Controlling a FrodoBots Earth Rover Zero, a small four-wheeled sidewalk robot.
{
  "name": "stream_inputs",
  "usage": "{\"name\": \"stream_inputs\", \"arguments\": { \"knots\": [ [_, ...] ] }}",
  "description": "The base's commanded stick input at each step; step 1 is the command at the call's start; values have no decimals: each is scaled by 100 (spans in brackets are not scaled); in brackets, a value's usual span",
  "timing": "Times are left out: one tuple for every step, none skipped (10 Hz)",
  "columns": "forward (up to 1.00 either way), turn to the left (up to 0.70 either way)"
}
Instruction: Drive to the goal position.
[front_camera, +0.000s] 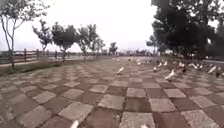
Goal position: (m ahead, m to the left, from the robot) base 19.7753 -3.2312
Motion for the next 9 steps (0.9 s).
{"name": "stream_inputs", "arguments": {
  "knots": [
    [70, -21],
    [70, -5],
    [70, 0],
    [70, 0],
    [70, 17],
    [70, 27],
    [70, 27],
    [70, 27],
    [70, 27]
  ]
}}
